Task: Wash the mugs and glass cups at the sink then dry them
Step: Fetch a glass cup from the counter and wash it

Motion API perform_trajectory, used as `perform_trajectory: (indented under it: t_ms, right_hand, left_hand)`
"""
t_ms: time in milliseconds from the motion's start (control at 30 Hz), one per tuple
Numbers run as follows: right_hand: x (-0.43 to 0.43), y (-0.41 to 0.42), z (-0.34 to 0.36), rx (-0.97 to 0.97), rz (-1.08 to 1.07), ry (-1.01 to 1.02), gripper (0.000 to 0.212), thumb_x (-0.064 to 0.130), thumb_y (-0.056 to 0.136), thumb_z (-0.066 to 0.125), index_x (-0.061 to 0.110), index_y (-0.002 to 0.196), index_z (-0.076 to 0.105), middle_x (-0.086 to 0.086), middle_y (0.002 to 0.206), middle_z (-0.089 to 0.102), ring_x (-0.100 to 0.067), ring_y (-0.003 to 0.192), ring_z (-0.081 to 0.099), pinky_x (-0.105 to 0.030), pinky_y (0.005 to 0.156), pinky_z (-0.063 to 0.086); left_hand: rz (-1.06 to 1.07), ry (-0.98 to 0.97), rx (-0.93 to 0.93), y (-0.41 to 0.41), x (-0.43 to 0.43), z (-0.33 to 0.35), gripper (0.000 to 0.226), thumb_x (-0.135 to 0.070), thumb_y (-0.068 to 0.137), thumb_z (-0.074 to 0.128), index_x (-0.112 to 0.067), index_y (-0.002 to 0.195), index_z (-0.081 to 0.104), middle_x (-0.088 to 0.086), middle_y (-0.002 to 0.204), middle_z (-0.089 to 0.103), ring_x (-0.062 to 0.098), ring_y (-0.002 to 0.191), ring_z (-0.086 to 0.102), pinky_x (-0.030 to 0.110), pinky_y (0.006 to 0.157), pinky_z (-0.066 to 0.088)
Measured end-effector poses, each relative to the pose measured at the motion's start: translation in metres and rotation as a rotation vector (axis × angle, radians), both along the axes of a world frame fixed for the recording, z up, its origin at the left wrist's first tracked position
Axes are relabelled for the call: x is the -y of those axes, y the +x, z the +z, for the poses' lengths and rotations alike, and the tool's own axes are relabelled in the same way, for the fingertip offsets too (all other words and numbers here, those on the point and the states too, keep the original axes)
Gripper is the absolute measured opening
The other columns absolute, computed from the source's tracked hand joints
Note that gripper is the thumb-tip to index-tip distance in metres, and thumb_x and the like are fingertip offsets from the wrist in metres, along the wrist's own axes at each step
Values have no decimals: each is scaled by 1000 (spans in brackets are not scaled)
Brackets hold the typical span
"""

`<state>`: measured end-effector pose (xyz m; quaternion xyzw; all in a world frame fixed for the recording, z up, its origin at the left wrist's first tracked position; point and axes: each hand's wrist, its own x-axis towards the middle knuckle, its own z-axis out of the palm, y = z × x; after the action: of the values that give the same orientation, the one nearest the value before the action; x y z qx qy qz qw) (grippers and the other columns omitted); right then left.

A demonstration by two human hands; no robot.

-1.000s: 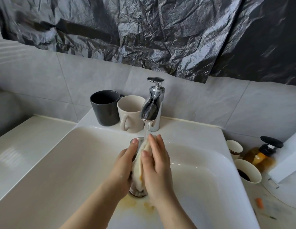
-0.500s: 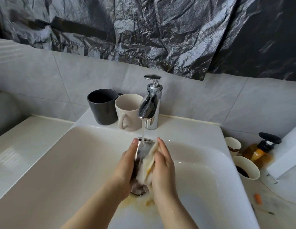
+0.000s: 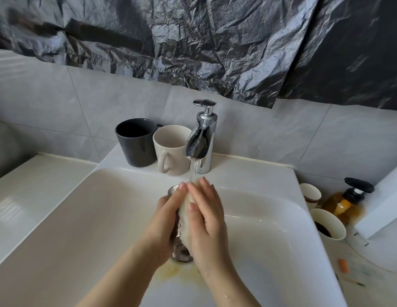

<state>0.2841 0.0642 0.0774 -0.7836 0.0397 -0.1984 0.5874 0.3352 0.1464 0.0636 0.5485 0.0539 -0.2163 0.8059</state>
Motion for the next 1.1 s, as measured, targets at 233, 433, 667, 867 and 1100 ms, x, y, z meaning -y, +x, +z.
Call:
perform_trajectory:
  t_ms: [233, 433, 667, 867, 1100]
  right_hand:
    - [5, 2, 0, -73, 31, 266, 33, 18, 97, 45, 47, 113, 48, 35, 128, 43, 19, 122, 37, -15, 111, 24]
    - [10, 8, 5, -127, -70, 337, 36, 22, 99, 43, 40, 129, 45, 17, 145, 40, -1, 136, 33, -27, 115, 26]
    - [5, 0, 9, -55, -21, 170, 39, 30, 89, 46, 50, 122, 41, 33, 139, 32, 7, 136, 27, -20, 115, 21]
    - [14, 3, 8, -208, -43, 373, 42, 23, 100, 38, 29, 142, 37, 19, 142, 38, 4, 130, 34, -20, 112, 26]
    - [12, 5, 5, -177, -72, 348, 42, 20, 100, 40, 34, 140, 37, 20, 143, 37, 5, 131, 34, -21, 113, 25]
  left_hand:
    - [-5, -60, -36, 7, 1, -3, 77, -62, 70, 66, -8, 124, 59, 17, 107, 69, 28, 90, 71, 40, 80, 58]
    - [-73, -68, -21, 2, -2, -6, 53, -53, 93, 44, -8, 82, 69, 11, 65, 67, 18, 54, 62, 21, 51, 49]
    - [-37, -69, 27, 2, 3, 0, 67, -59, 78, 55, -4, 115, 64, 17, 100, 71, 29, 91, 70, 38, 83, 55]
    - [-73, -67, 8, -3, 5, 4, 67, -63, 77, 53, -3, 102, 67, 8, 68, 61, 16, 50, 56, 21, 44, 42]
    - [-31, -101, -21, -3, 3, 0, 59, -60, 85, 50, -4, 91, 67, 10, 66, 63, 17, 51, 58, 23, 50, 46]
